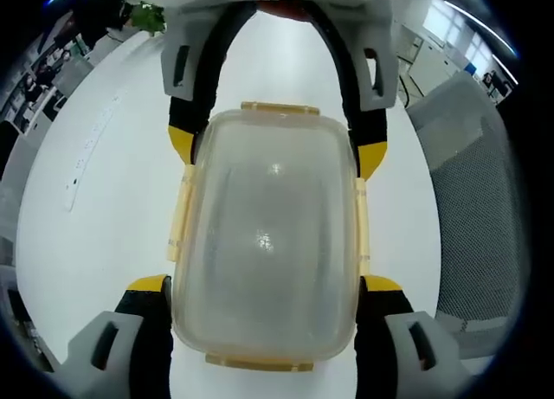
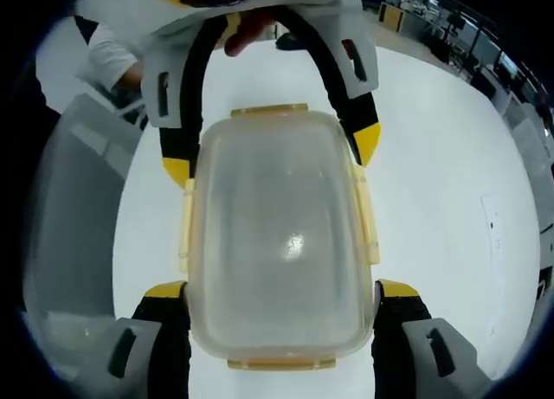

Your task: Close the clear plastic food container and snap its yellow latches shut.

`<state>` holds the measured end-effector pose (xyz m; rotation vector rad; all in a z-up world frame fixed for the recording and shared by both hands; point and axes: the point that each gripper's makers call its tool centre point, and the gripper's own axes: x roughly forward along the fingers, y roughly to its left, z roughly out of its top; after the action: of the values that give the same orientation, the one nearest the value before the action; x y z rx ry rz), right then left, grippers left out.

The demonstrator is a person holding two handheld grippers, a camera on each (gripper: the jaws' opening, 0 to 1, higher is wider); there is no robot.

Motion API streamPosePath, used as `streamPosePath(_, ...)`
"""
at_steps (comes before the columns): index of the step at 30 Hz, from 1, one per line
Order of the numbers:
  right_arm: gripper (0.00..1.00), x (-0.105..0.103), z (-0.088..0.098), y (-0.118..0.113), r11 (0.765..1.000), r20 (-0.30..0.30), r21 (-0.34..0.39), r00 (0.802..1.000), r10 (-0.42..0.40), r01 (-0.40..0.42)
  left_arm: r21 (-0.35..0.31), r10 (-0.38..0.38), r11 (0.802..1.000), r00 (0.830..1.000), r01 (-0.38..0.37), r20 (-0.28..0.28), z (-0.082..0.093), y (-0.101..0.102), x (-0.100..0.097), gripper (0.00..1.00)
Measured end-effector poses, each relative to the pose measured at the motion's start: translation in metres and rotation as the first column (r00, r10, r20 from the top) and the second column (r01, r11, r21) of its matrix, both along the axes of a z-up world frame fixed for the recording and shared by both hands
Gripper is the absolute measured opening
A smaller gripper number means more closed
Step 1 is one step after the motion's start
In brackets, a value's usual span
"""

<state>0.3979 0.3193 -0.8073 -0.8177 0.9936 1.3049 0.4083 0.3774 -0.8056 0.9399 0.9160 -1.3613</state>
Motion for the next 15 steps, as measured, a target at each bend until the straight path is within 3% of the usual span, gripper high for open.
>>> streamPosePath(3, 0.88, -0.001, 0.002, 0.000, 1.000, -0.002, 0.029, 1.000, -0.005, 0.005, -0.023, 0.001, 1.000, 1.000, -0.001, -0.010, 0.003, 0.001, -0.004, 0.89)
streamPosePath(5, 0.87, -0.002, 0.004, 0.001, 0.999, 0.000, 0.048, 1.000, -0.016, 0.016, -0.074, 0.038, 0.996, 0.999, -0.040, -0.032, 0.008, -0.003, -0.006, 0.89)
streamPosePath(9, 0.87, 0.006, 0.018, 0.005, 0.984, 0.012, 0.154, 0.996, -0.091, 0.088, -0.195, 0.118, 0.973, 0.991, -0.127, -0.058, 0.022, -0.009, -0.003, 0.87)
streamPosePath(12, 0.88, 0.010, 0.024, -0.002, 0.973, 0.020, 0.186, 0.990, -0.140, 0.134, -0.238, 0.158, 0.957, 0.986, -0.167, -0.056, 0.026, -0.006, 0.002, 0.88)
streamPosePath(15, 0.89, 0.011, 0.030, -0.005, 0.944, 0.018, 0.262, 0.977, -0.214, 0.202, -0.283, 0.195, 0.937, 0.979, -0.203, -0.058, 0.030, -0.004, 0.004, 0.88)
